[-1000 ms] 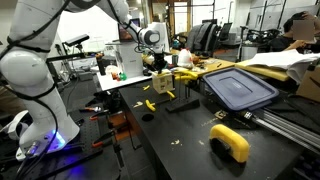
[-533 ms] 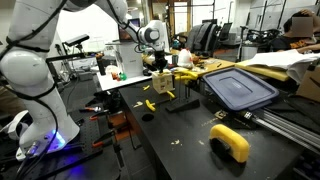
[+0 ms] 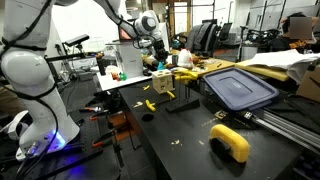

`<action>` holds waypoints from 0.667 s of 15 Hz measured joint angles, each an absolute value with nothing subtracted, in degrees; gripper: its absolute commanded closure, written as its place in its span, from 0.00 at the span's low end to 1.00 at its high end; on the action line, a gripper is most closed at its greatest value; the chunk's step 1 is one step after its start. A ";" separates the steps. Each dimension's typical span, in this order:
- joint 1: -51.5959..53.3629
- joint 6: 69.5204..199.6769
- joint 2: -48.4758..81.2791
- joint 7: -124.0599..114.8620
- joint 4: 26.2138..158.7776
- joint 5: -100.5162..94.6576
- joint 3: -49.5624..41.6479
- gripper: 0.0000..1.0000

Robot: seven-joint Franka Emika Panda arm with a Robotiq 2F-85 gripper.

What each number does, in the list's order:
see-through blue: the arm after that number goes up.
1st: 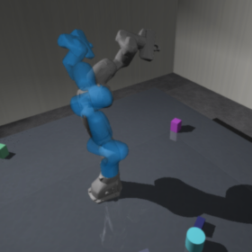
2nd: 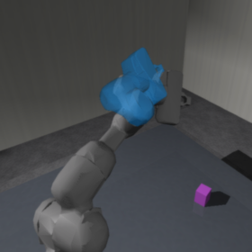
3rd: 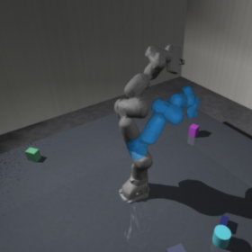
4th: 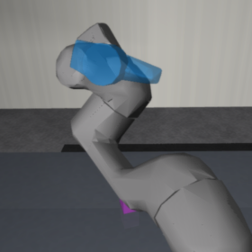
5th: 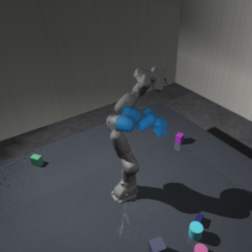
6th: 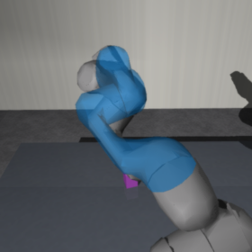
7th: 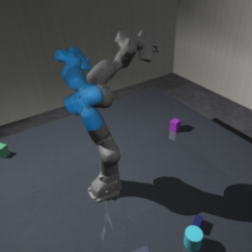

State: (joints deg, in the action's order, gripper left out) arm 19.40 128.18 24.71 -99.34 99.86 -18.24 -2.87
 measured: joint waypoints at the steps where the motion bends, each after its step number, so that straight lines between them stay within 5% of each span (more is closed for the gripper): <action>1: 19.84 128.03 24.58 -100.31 99.80 -20.87 -2.88 0.98; 10: 24.32 125.99 28.84 -107.70 97.88 -37.40 -2.54 0.98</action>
State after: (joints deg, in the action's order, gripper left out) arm 24.32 125.99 28.84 -107.70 97.88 -37.40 -2.54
